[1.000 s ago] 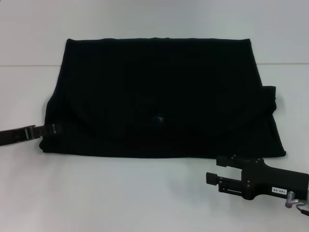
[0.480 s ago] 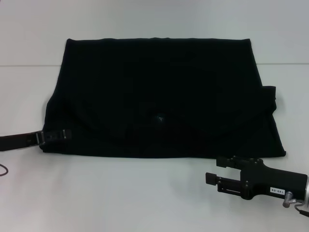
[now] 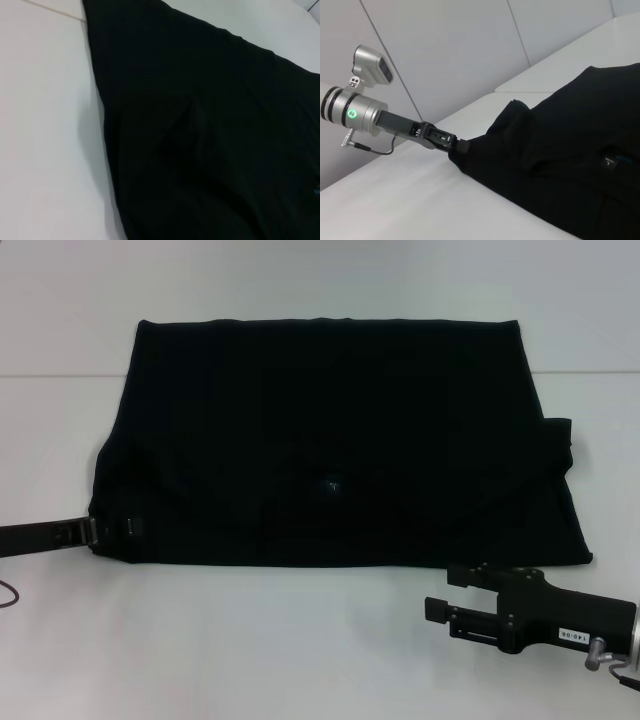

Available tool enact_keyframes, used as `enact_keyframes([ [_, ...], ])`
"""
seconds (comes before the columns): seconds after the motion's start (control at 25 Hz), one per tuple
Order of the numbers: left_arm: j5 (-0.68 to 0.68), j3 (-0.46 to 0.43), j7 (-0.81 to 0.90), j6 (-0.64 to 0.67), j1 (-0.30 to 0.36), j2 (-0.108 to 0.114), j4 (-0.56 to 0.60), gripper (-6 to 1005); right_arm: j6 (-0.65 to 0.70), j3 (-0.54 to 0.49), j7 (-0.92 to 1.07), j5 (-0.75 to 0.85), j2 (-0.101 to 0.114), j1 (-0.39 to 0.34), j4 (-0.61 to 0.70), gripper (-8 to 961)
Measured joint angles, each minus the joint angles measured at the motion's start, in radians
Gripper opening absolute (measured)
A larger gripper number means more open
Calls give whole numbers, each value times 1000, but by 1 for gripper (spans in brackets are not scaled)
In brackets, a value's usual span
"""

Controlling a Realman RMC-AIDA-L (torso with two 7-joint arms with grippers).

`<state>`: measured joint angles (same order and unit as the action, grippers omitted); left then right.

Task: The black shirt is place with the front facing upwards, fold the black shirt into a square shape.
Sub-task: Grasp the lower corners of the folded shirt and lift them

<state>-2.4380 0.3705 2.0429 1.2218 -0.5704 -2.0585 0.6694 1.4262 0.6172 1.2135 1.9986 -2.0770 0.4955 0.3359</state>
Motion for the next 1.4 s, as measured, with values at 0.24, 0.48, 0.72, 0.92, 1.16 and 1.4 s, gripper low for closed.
enact_keyframes([
  [0.24, -12, 3, 0, -1, -4, 0, 4, 574, 1, -4, 28, -2, 0, -5, 5, 738],
  [0.48, -12, 4, 0, 1, -4, 1, 7, 328, 5, -17, 123, -7, 16, -9, 36, 738],
  [0.72, -12, 4, -2, 8, -3, 3, 9, 75, 25, -9, 519, 28, 50, -28, 269, 735],
  [0.92, -12, 0, -5, 20, -3, 7, 14, 39, 55, -12, 1007, 208, 134, 6, 449, 732],
  [1.16, -13, -3, -5, 33, -1, 8, 24, 40, 93, -21, 1286, 480, 169, 127, 545, 730],
  [1.4, -12, -8, -5, 44, -3, 9, 26, 40, 40, 7, 1320, 645, 132, 237, 504, 729],
])
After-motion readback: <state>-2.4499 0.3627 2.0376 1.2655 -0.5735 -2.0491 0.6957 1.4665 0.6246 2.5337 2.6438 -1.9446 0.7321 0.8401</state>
